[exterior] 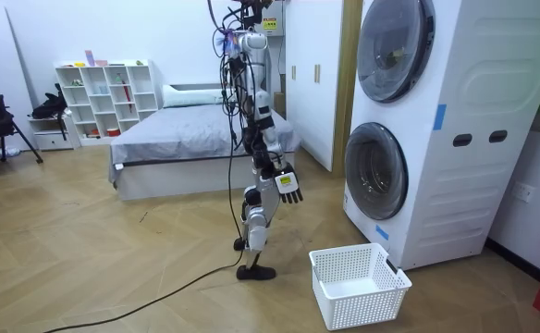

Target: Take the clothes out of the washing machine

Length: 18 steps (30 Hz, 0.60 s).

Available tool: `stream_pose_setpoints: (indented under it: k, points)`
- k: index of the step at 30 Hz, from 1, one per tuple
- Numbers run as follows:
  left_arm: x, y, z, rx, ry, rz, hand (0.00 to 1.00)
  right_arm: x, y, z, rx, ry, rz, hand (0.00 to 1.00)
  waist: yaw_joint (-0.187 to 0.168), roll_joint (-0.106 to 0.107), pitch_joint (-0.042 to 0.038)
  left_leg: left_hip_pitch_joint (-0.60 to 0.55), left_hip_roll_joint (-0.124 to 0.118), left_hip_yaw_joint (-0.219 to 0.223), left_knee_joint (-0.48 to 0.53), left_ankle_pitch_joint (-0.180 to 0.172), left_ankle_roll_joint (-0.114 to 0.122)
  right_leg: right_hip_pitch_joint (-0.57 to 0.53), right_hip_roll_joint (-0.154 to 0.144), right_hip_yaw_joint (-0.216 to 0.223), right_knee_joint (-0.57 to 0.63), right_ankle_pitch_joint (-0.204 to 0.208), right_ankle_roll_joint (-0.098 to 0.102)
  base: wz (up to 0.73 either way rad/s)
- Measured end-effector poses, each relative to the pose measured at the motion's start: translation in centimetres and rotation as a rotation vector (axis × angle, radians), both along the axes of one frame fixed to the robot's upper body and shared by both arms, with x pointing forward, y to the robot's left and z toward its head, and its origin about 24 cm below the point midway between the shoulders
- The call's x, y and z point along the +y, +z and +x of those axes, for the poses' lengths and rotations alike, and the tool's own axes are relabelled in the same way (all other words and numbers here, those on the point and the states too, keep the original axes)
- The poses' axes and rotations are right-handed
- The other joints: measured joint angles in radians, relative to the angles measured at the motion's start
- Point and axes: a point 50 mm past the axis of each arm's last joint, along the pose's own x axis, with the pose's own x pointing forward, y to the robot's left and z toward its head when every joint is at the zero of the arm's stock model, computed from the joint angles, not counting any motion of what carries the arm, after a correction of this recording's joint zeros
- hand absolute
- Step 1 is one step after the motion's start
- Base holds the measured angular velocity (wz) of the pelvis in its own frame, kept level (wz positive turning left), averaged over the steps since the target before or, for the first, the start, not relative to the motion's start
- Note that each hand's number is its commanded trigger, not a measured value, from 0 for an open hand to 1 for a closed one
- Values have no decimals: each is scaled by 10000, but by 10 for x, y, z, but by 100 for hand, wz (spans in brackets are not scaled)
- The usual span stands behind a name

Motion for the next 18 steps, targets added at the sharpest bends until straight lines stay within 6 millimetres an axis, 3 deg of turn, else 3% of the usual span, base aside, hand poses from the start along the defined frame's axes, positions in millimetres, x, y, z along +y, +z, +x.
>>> stream_pose_setpoints:
  k: [3, 6, 8, 9, 11, 14, 18]
  points:
    - [1, 0, 0, -14, 104, -29, 0, -5, 2, 13, -157, -394, -286, 0, -25, -37, -14, 27, -3, 20, 24, 0, 0, 21, -6, 10, 20, 1, -1, -2]
    - [5, 1, 0, -21, 208, 16, 0, -17, 15, 51, -1485, -1418, -698, 0, -34, -51, 57, 178, -4, 51, 24, 1, 2, 141, -14, 55, 59, 1, -1, -3]
    - [10, 2, -1, -88, 483, 116, 0, -30, 35, 92, -3011, -1917, -1119, 0, -26, -93, 60, 197, -6, 51, 48, 2, 3, 168, -19, 51, 65, 0, -1, 0]
    - [11, 2, -1, -97, 506, 144, 0, -33, 41, 103, -3417, -1893, -1240, 0, -14, -94, 62, 179, -6, 54, 55, 2, 3, 156, -18, 55, 64, 0, -1, 0]
    - [14, 3, -2, 77, 345, 267, 0, -42, 72, 145, -5158, -2014, -1618, 0, -14, -128, 54, 125, -17, 40, 71, 4, 5, 113, -20, 63, 54, -2, -4, 0]
    - [16, 3, -2, 350, 141, 419, 0, -51, 108, 184, -6831, -2225, -2041, 0, 17, -218, -10, 86, -30, 17, 79, 7, 7, 70, -20, 94, 4, -3, -3, 0]
    - [17, 2, -4, 663, 155, 433, 0, -55, 145, 219, -8227, -2264, -2479, 0, 255, -280, -30, 84, -12, -2, 77, 19, 17, -40, -28, 35, 166, -1, -2, 1]
